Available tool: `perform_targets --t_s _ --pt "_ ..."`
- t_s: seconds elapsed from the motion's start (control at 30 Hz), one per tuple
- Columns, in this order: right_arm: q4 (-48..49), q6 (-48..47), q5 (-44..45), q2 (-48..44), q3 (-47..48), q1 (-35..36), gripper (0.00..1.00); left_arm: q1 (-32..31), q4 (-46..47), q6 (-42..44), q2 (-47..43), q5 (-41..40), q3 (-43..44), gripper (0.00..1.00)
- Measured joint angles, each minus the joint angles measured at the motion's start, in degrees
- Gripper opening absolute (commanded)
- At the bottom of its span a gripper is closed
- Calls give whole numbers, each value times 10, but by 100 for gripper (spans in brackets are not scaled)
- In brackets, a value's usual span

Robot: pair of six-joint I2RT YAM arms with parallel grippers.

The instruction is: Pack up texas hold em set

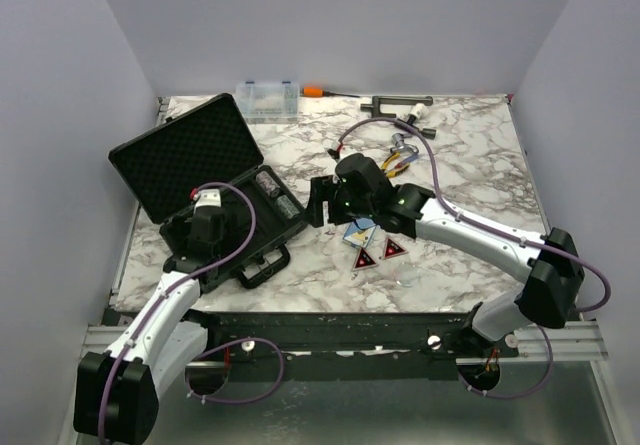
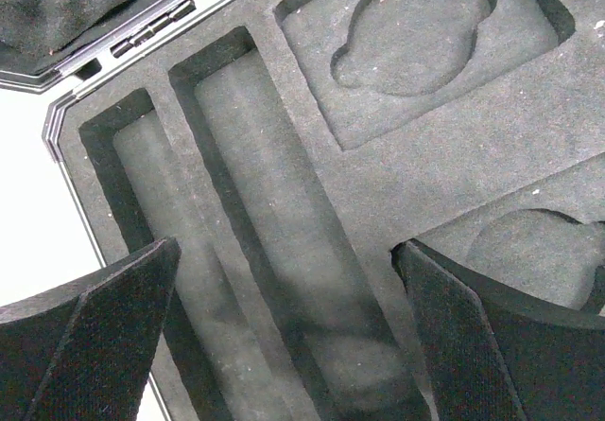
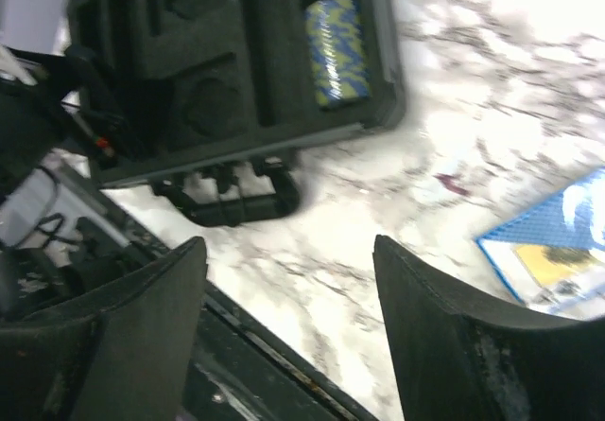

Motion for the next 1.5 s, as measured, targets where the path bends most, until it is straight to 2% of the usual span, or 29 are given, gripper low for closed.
perform_targets --t_s 0.07,0.1,0.13,0.23,0.33,0.43,0.7,0.93,1.0,1.03,1.07,1.1,1.13,1.17,1.2,1.23,1.33,1.4,1.5 --pt "-14 6 33 -17 -15 0 93 0 20 -2 7 11 -4 60" --pt "-21 10 50 -23 -23 0 96 5 31 2 6 52 -8 60" --pt "-28 14 73 -31 -35 0 100 8 35 -59 6 72 -10 60" --pt "-66 33 138 -46 -71 0 100 21 48 -238 -16 122 -11 60" --pt "-101 56 183 -46 -97 -1 100 16 69 -339 -17 207 -18 60" --pt "-124 81 210 -47 -113 -2 100 8 80 -402 -8 287 -37 60" --pt "-143 115 234 -54 -134 -2 100 5 100 -439 9 365 -44 57" --pt "-147 115 234 -63 -135 -2 99 -9 66 -443 -52 396 -57 58" --pt "-148 116 234 -68 -136 -2 99 -11 40 -444 -73 398 -55 46" --pt "-149 116 234 -70 -136 -2 99 -12 28 -444 -79 398 -52 45" --pt "-149 116 234 -72 -137 -2 98 -13 6 -444 -87 397 -43 38" --pt "-150 117 234 -74 -137 -2 98 -13 -15 -442 -92 397 -34 24" --pt "-150 117 234 -75 -137 -2 98 -13 -36 -439 -95 396 -22 18" --pt "-151 117 234 -75 -137 -2 98 -14 -58 -436 -97 394 -3 5" --pt "-151 117 234 -75 -137 -2 98 -14 -76 -430 -99 391 15 1" --pt "-151 117 234 -75 -137 -2 98 -14 -89 -428 -100 388 29 1" --pt "-151 117 234 -77 -137 -2 98 -14 -130 -412 -106 376 88 8" --pt "-151 117 234 -78 -137 -2 98 -14 -153 -400 -112 367 118 19" --pt "-150 117 233 -78 -140 -2 98 -14 -194 -372 -117 337 158 56"
